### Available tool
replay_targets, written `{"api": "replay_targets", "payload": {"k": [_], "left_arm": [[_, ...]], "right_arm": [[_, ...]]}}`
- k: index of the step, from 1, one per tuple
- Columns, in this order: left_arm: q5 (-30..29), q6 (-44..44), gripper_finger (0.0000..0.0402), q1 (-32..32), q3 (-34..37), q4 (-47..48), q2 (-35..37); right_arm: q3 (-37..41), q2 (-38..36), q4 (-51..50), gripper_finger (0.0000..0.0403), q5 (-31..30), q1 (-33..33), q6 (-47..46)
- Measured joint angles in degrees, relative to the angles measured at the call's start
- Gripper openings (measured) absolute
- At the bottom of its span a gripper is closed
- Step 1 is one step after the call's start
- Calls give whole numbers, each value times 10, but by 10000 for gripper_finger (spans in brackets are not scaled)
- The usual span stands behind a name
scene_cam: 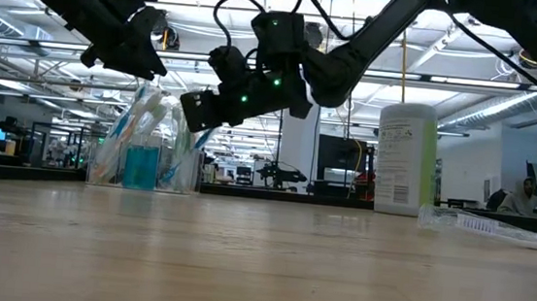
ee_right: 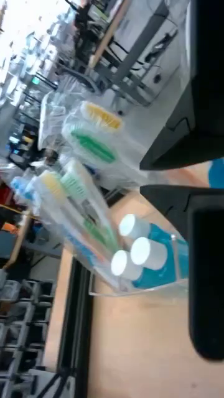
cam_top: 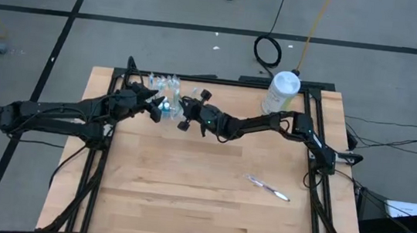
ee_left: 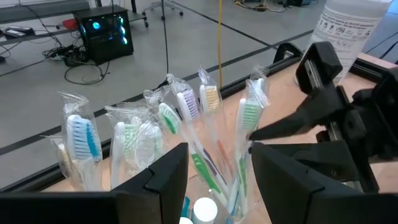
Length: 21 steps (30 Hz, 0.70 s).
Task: Pick & Place toothbrushing station
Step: Put the green toothbrush into the transparent organizer, then put the purple toothbrush into the transparent organizer
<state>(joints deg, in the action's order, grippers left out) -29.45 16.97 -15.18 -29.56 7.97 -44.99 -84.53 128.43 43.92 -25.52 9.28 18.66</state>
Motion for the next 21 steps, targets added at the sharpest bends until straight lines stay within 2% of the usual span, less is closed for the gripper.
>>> {"api": "replay_targets", "payload": {"k": [6, 8, 11, 16, 21], "left_arm": [[0, 0, 184, 0, 0, 0, 0], [0, 0, 184, 0, 0, 1, 0], [0, -1, 184, 0, 0, 4, 0], [0, -6, 184, 0, 0, 5, 0], [0, -4, 184, 0, 0, 8, 0]], "right_arm": [[0, -33, -88, 105, -2, 0, -31], [0, -53, -153, 124, -2, -4, -47], [0, -92, -295, 147, 1, -16, -81], [0, -166, -568, 162, 6, -51, -197], [0, -230, -840, 159, 83, -100, -321]]}}
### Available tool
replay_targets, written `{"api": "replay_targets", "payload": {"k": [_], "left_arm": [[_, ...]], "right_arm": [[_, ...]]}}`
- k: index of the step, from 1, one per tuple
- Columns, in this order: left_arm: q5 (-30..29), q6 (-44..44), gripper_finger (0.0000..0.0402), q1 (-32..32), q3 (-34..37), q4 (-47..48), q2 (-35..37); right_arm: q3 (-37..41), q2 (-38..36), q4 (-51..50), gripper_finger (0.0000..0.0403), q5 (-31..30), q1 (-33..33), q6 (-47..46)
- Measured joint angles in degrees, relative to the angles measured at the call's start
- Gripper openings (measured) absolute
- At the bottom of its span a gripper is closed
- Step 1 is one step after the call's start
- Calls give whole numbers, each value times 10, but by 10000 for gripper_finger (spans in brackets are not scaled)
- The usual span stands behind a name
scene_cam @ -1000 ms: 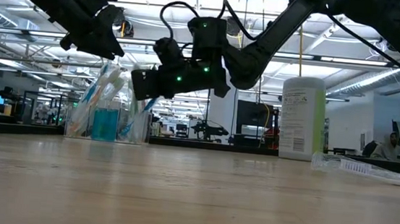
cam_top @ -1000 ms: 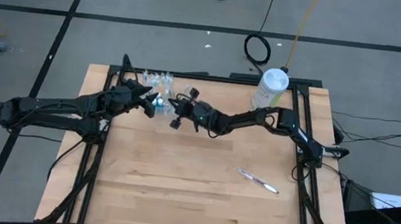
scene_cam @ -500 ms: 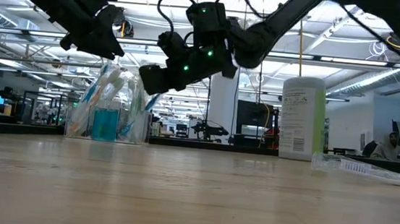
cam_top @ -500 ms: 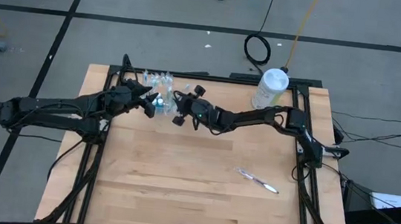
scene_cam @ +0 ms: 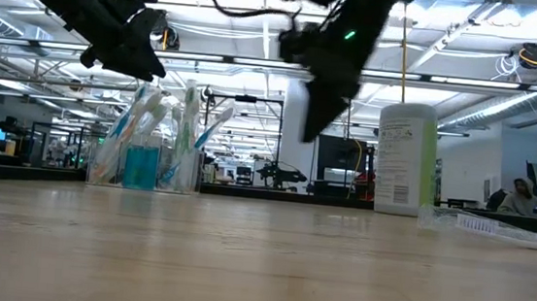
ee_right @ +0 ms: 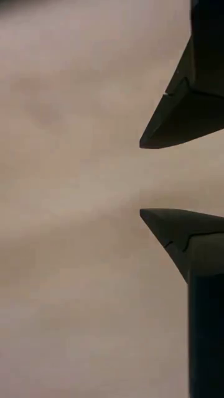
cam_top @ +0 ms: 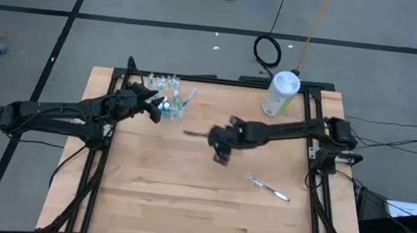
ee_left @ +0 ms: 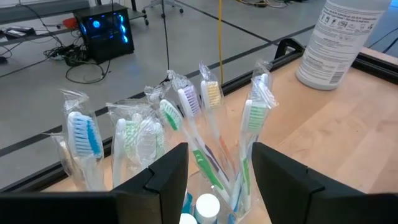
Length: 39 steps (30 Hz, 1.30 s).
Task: Pick & Place toothbrushing station
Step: Put the purple toothbrush into the transparent organizer
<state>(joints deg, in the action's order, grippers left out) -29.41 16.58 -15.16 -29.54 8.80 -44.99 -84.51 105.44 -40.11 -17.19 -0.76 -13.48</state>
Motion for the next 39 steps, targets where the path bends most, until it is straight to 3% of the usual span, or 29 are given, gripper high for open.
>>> {"api": "replay_targets", "payload": {"k": [3, 6, 11, 16, 23, 29, 33, 39], "left_arm": [[0, 0, 184, 0, 0, 0, 0], [0, 5, 184, 0, 0, 1, 0], [9, 5, 184, 0, 0, 1, 0], [9, 6, 184, 0, 0, 1, 0], [9, 19, 184, 0, 0, 0, 0], [9, 19, 184, 0, 0, -1, 0], [9, 19, 184, 0, 0, -1, 0], [9, 19, 184, 0, 0, -1, 0]], "right_arm": [[6, -28, -107, 156, 45, -41, -81], [34, -54, -154, 157, 72, -83, -129], [121, -103, -144, 159, 129, -137, -243], [220, -141, -122, 158, 130, -176, -293], [332, -150, 56, 157, 216, -193, -291], [393, -151, 156, 152, 208, -194, -237], [398, -148, 223, 119, 185, -196, -138], [401, -144, 309, 32, 184, -195, -43]]}}
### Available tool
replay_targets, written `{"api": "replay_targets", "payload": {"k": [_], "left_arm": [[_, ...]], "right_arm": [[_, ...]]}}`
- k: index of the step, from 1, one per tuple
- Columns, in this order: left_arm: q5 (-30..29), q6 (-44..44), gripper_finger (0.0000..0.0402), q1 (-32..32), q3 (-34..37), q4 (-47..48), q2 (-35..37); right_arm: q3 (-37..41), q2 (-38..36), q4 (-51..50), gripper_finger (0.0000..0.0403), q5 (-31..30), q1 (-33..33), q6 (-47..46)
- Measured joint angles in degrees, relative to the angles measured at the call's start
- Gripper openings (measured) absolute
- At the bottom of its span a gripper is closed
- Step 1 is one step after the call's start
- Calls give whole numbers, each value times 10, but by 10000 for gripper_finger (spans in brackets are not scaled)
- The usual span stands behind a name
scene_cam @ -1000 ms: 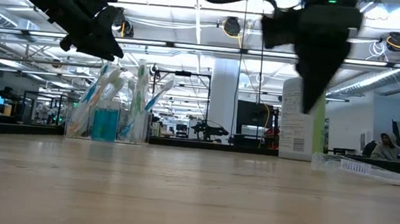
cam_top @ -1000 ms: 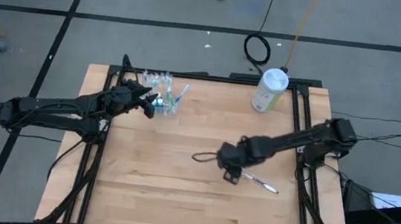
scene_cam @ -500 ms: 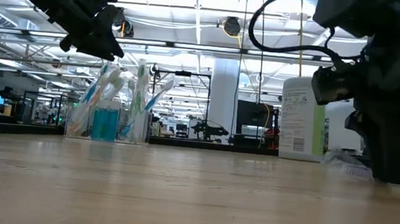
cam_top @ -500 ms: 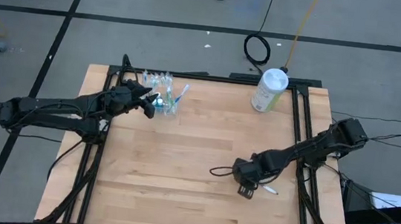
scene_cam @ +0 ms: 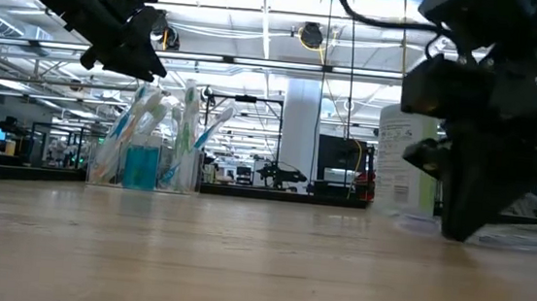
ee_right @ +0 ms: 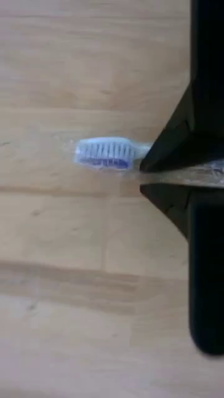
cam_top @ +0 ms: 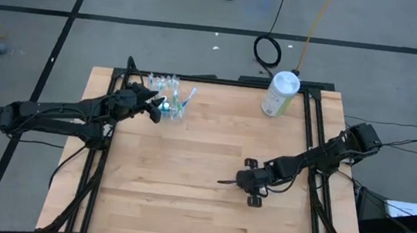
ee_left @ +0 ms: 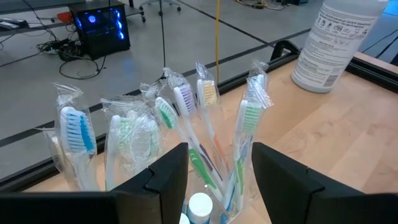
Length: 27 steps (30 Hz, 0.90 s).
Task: Pick & Place toothbrushing station
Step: Put the purple toothbrush into the transparent organizer
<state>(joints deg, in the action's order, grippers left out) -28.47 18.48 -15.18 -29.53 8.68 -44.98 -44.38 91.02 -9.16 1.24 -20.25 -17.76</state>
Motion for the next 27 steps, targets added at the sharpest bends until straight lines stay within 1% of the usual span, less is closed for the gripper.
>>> {"api": "replay_targets", "payload": {"k": [2, 4, 7, 9, 14, 19, 21, 23, 27], "left_arm": [[0, 0, 184, 0, 0, 0, 0], [0, 0, 184, 0, 0, 0, 0], [0, 0, 184, 0, 0, 1, 0], [0, 0, 184, 0, 0, 0, 0], [0, 0, 184, 0, 0, 0, 0], [0, 0, 184, 0, 0, 1, 0], [0, 0, 184, 0, 0, 0, 0], [0, 0, 184, 0, 0, 1, 0], [0, 0, 184, 0, 0, 1, 0]], "right_arm": [[0, 0, 33, 9, 0, 0, 29], [0, 0, 63, 7, -7, 0, 49], [0, 0, 93, 4, -50, 1, 55], [0, -1, 125, 1, -59, 4, 60], [-2, -21, 161, 12, -62, 2, 67], [-1, -23, 157, 18, -118, 4, 68], [-1, -23, 155, 25, -123, 7, 66], [-1, -23, 150, 38, -111, 12, 65], [-1, -23, 149, 79, -86, 17, 32]]}}
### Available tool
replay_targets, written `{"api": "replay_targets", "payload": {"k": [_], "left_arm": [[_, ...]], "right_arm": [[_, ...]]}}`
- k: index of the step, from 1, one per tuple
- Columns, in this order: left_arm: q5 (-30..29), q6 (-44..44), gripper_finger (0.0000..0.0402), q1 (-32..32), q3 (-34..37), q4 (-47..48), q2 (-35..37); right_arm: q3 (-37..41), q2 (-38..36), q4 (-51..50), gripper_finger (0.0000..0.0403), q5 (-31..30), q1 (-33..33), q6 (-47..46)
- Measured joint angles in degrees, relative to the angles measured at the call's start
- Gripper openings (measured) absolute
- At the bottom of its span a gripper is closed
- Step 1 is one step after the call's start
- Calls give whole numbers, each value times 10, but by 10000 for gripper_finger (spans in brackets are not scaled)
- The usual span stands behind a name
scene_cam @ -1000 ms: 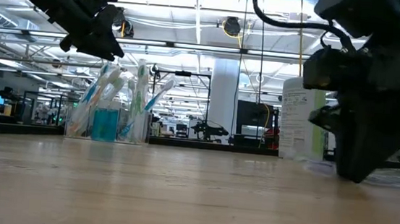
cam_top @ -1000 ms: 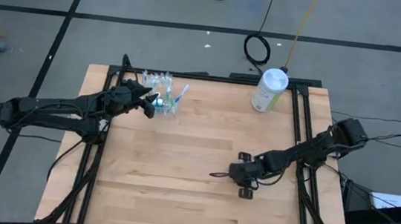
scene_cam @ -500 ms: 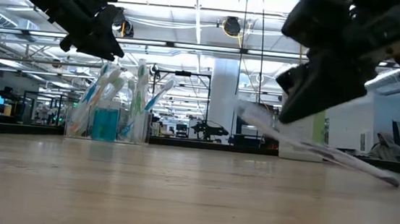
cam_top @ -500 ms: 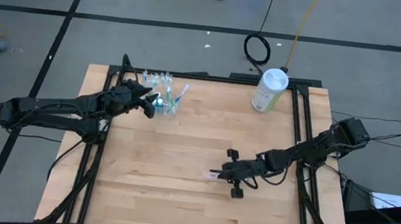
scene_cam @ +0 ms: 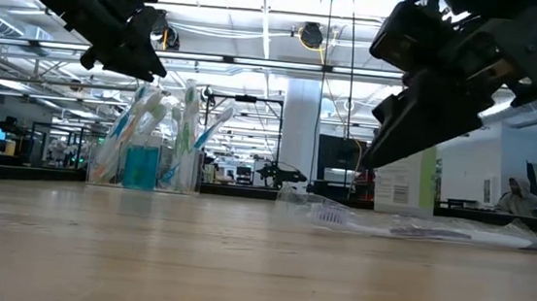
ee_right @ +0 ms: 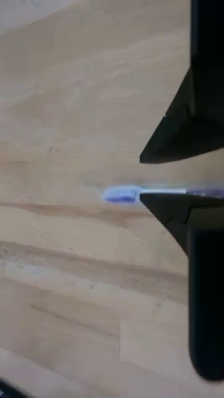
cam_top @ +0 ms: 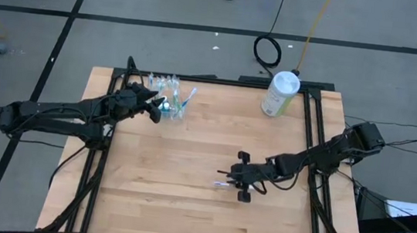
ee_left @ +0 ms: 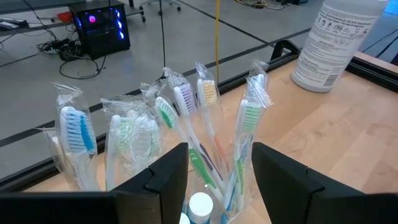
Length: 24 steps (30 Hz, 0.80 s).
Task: Pick & Place toothbrushing station
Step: Put the purple toothbrush into the transparent organizer
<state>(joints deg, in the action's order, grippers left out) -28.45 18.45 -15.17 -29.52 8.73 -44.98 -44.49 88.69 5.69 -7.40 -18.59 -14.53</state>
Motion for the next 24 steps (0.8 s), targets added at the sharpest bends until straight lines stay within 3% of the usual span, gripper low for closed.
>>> {"api": "replay_targets", "payload": {"k": [9, 14, 18, 24], "left_arm": [[0, 0, 184, 0, 0, 0, 0], [0, 0, 184, 0, 0, 0, 0], [0, 0, 184, 0, 0, 0, 0], [0, 1, 184, 0, 0, 0, 0]], "right_arm": [[19, 47, 0, 187, 17, -10, -13], [21, 80, 9, 210, 17, -7, -5], [21, 97, 10, 180, 31, -6, 34], [21, 103, 10, 62, 41, 3, 35]]}}
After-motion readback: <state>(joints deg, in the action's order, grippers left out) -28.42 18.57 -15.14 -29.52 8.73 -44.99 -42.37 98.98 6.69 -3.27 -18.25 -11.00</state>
